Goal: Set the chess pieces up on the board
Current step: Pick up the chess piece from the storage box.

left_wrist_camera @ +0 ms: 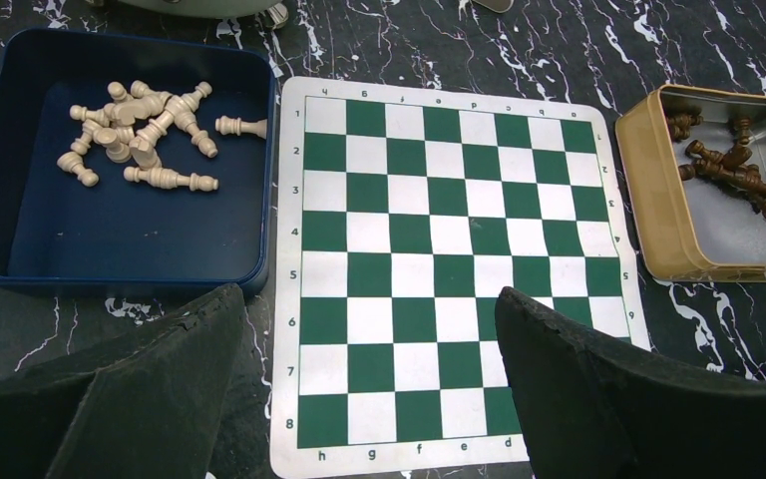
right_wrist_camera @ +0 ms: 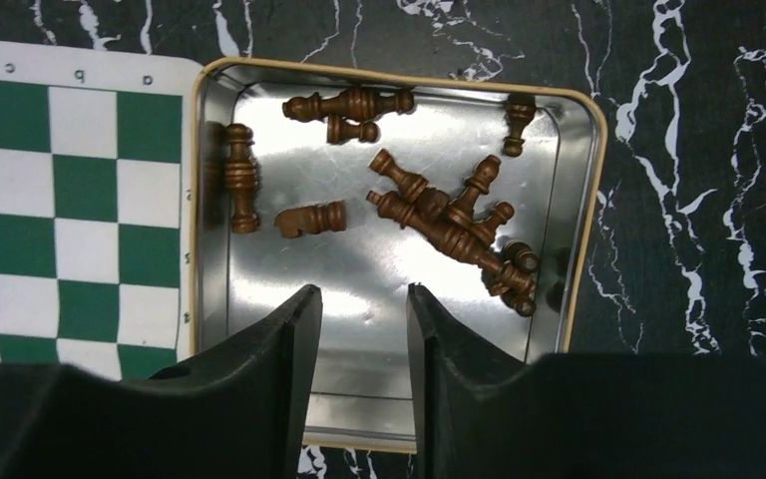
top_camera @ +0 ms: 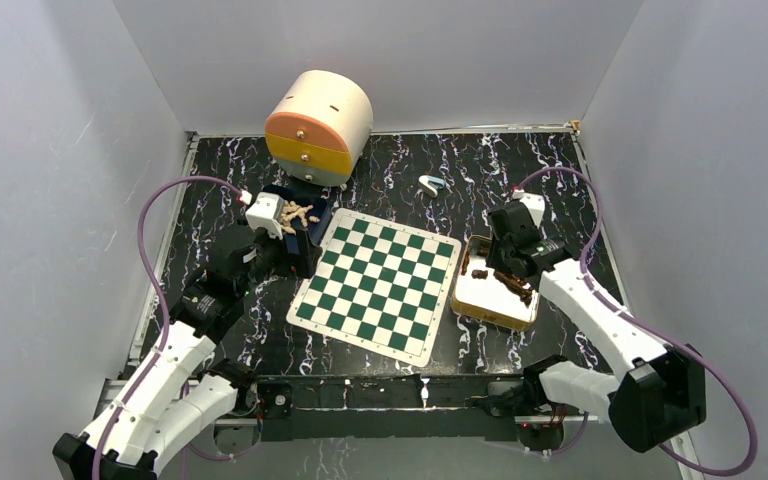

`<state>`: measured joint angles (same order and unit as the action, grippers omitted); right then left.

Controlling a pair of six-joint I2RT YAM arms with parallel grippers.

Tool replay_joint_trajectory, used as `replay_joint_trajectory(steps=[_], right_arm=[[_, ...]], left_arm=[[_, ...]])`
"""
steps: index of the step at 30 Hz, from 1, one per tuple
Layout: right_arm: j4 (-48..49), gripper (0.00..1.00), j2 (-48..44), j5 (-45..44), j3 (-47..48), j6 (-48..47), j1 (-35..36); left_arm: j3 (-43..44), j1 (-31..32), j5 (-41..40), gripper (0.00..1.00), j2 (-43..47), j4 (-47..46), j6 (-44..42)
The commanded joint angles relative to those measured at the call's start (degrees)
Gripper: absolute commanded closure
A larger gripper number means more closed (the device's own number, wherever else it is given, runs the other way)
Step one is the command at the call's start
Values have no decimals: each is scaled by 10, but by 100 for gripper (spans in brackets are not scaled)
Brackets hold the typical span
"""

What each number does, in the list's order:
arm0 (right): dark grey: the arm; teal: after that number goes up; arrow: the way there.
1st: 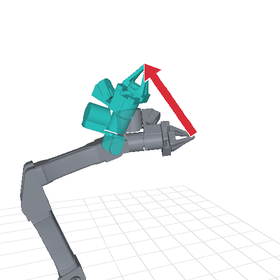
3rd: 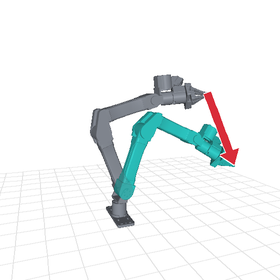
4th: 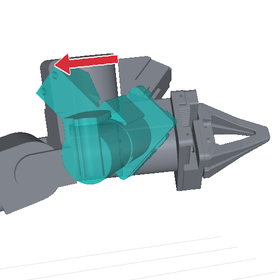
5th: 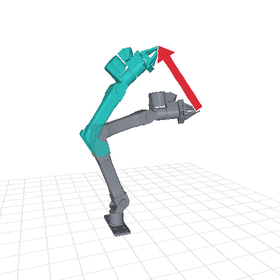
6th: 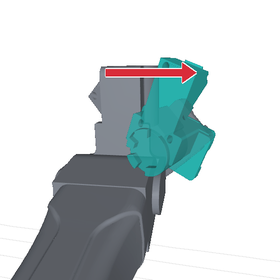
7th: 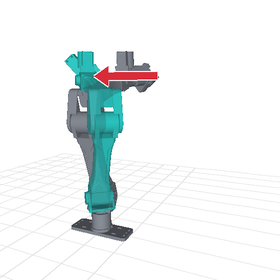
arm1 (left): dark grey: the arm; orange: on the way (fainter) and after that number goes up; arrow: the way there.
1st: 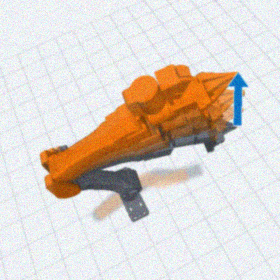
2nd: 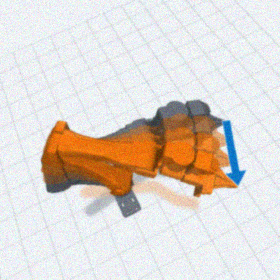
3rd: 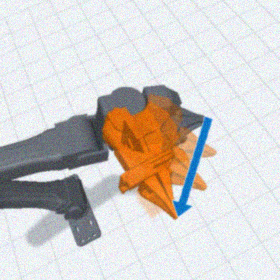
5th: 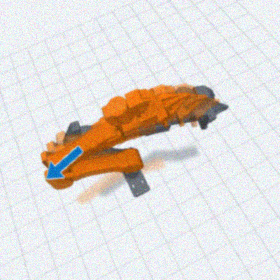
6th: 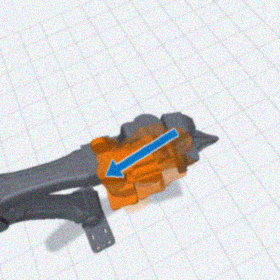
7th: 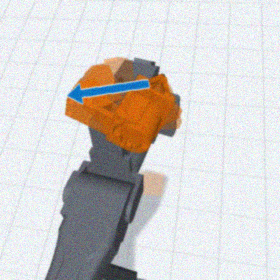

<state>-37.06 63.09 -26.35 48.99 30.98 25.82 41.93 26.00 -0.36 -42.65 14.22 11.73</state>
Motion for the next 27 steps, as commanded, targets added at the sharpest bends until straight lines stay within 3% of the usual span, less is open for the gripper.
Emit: replay_joint_trajectory(steps=[1,13,27], right_arm=[[57,57,27,1,-7,-39,-46],[106,58,90,97,-26,-78,-150],[124,60,136,132,-32,-82,-165]], left_arm=[[-2,2,4,7,12,0,-7],[-2,4,4,7,15,-1,-7],[-2,4,4,7,14,-2,-7]])
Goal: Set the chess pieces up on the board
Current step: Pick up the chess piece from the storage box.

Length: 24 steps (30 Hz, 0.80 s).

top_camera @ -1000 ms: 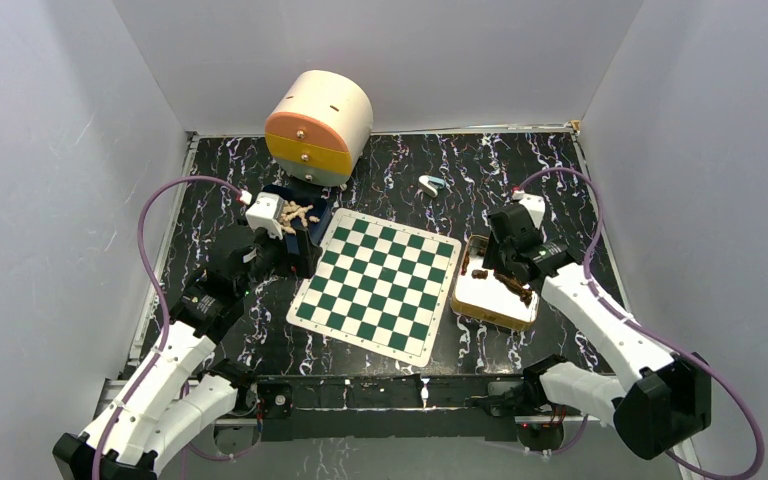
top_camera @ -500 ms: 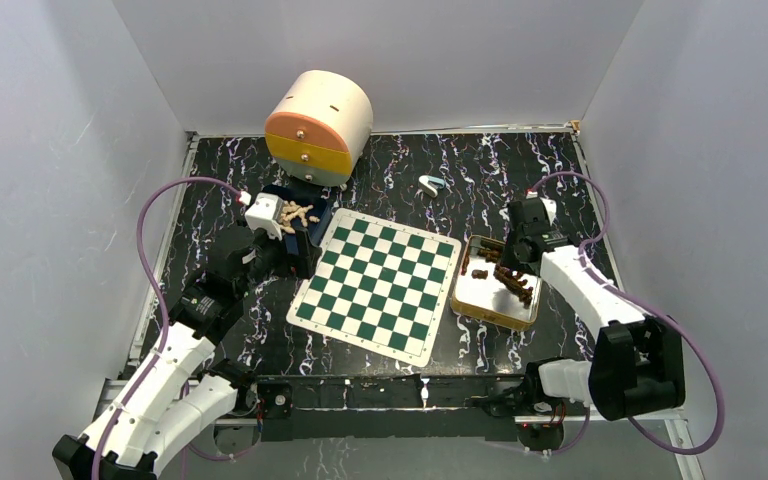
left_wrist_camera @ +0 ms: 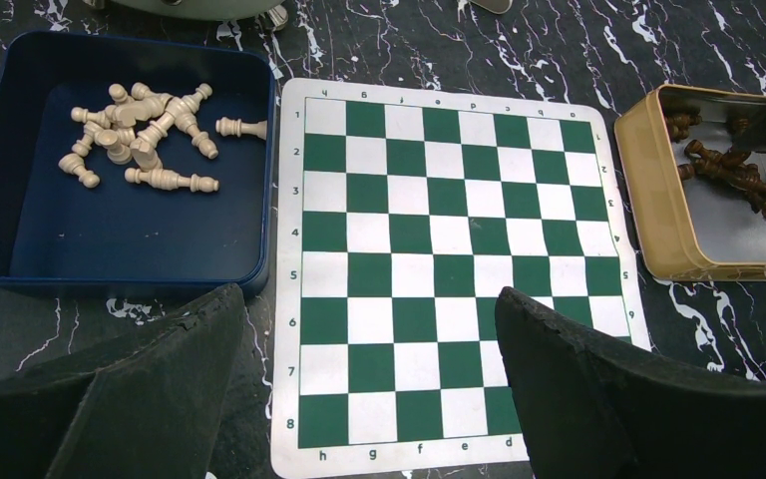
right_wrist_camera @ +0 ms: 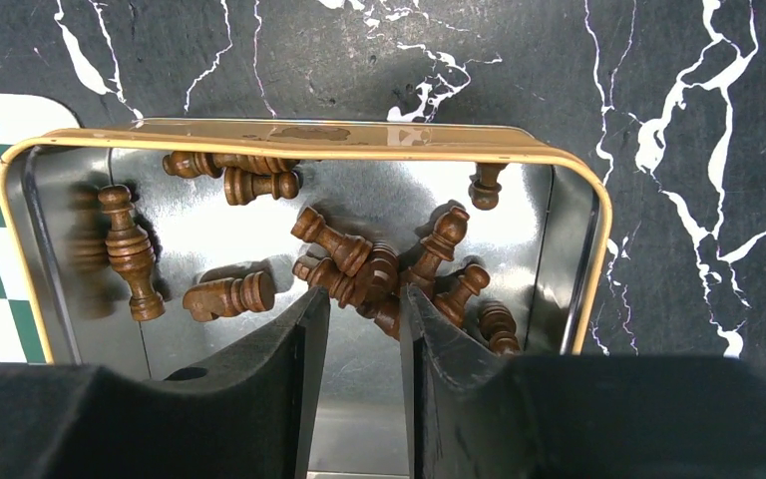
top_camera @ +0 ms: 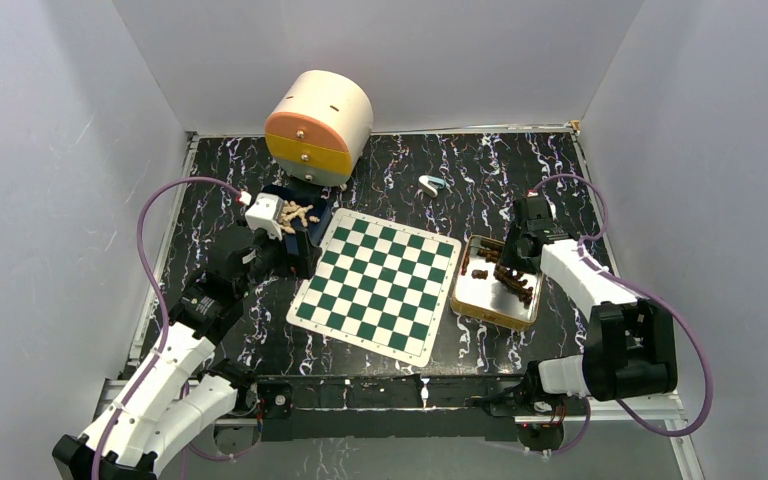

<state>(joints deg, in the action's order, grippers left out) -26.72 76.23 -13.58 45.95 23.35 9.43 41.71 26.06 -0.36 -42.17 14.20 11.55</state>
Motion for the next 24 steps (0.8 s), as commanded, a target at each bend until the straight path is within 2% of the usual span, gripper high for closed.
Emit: replay_joint_trajectory(steps=[1,14,20,24], right_arm=[[21,60,6,5,-2,-6,-2],[10,68,28,-11,9,-3,-1],[-4,82,18,-23,18,-4,-2],[-27,85,5,-32,39,-8,-1]], left_arm=[[0,3,4,7,10,-1,-6],[0,4,19,7,12,-2,-7],[0,4,17,7,11,-3,-7],[0,5,15,7,10,-4,-7]])
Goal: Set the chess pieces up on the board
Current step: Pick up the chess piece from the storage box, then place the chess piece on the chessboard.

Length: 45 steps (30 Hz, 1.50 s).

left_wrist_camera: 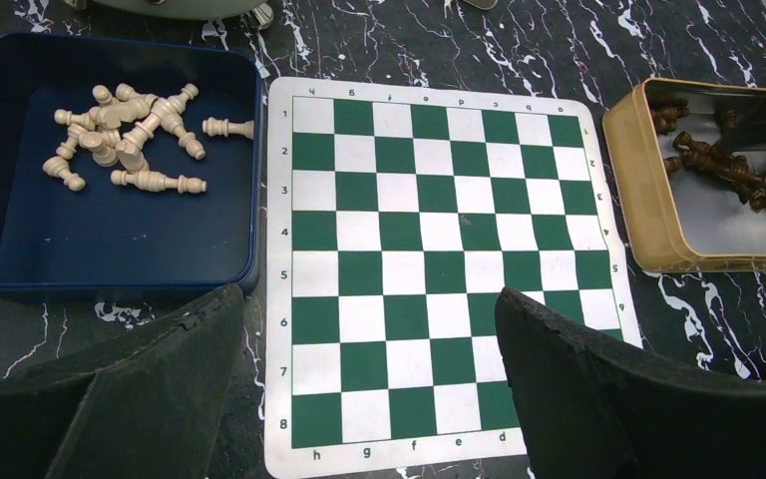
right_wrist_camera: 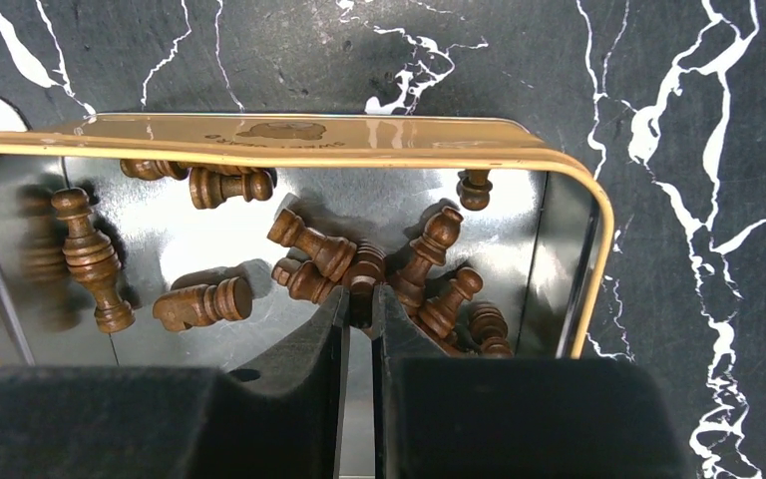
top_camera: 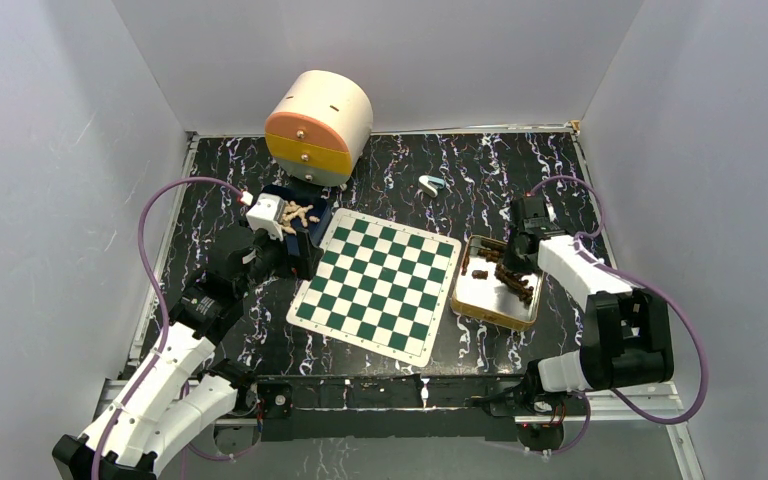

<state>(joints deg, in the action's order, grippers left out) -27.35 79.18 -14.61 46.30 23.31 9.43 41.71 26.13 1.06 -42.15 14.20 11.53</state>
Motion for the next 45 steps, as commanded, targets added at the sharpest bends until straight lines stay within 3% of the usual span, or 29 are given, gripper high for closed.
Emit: replay_joint_trajectory(steps=[1,16,26,35,45], right_arm=[[-26,85,-30,-21,41,-8,-1],[-120,89,-98,-14,113,-6,14],[-123,90,-145,118,117,-7,47],[-65,91,-195,256,86,56,116],[31,93,-178,267,59,139,255]], left_arm=[[0,4,1,7,9,-4,-7],[2,4,-28,7,6,4,-9],[0,4,-12,10,-3,0,22],[27,4,183,26,-61,-61,175],[35,14,318,49,-191,-155,325]])
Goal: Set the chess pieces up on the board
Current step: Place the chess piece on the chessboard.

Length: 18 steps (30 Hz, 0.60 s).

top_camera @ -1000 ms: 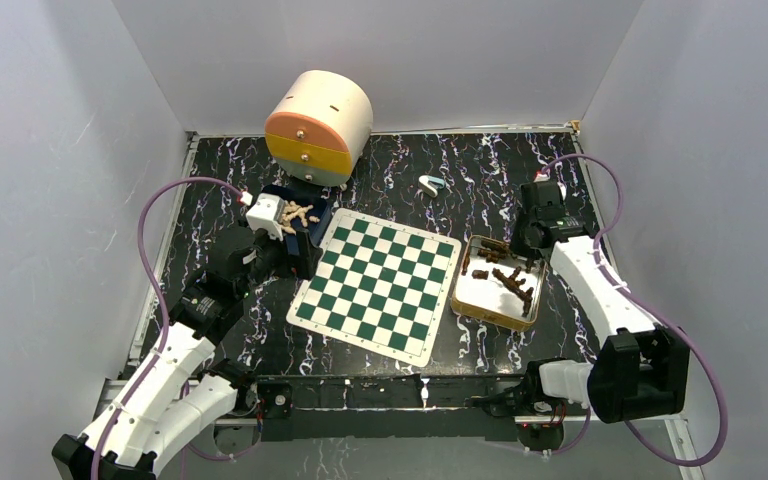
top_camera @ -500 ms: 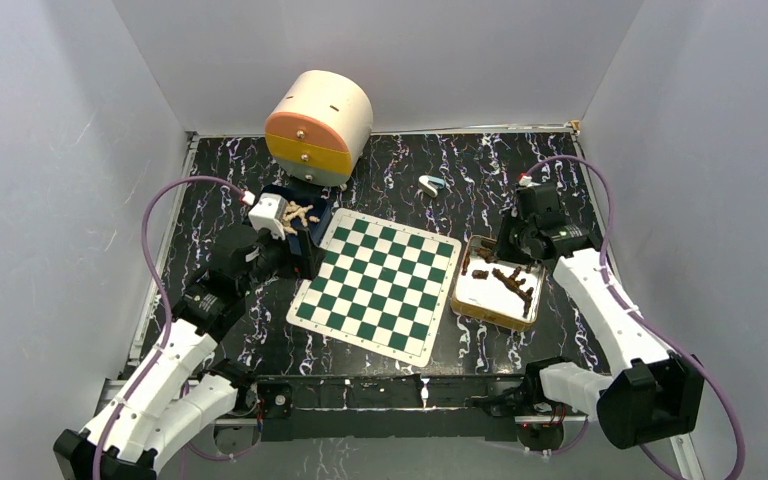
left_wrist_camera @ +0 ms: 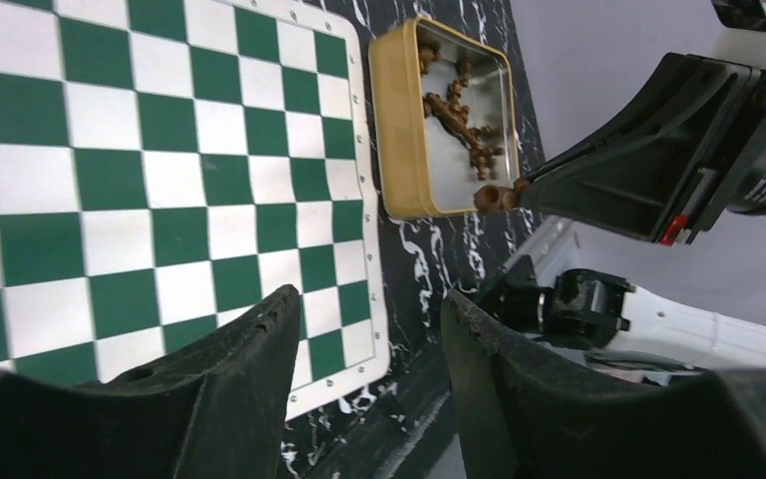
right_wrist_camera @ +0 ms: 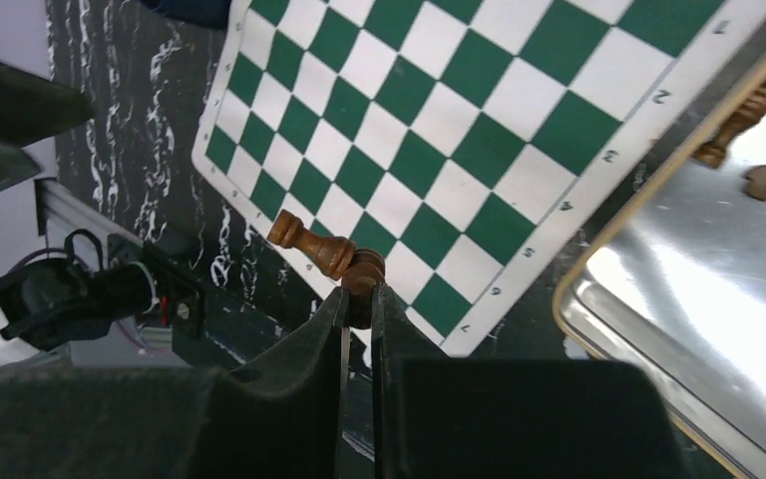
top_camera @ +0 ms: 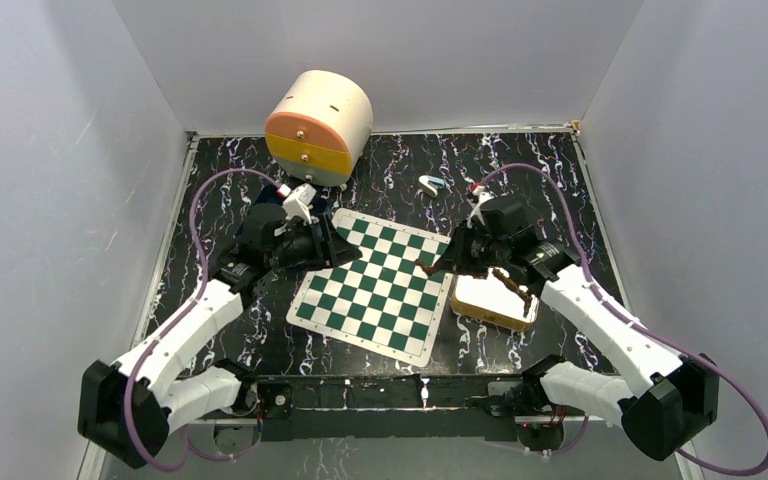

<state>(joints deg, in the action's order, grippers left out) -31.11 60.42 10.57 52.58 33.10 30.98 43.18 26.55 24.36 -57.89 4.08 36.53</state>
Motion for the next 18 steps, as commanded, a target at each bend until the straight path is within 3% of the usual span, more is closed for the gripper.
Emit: replay_joint_trajectory(steps=[1,11,16,18], right_arm=[[76,93,14,11,-4,46,53],[141,94,65,-1,-5,78,144],[156,95,69,-9,-5,84,158],[158,95,67,-16,-7,85,159]], left_arm=[[20,16,87,50,-42,-61,85],[-21,88,63,55,-82,-168,159],[-26,94,48,55,-89,-136,136],[-26,94,44,52,-87,-119,125]])
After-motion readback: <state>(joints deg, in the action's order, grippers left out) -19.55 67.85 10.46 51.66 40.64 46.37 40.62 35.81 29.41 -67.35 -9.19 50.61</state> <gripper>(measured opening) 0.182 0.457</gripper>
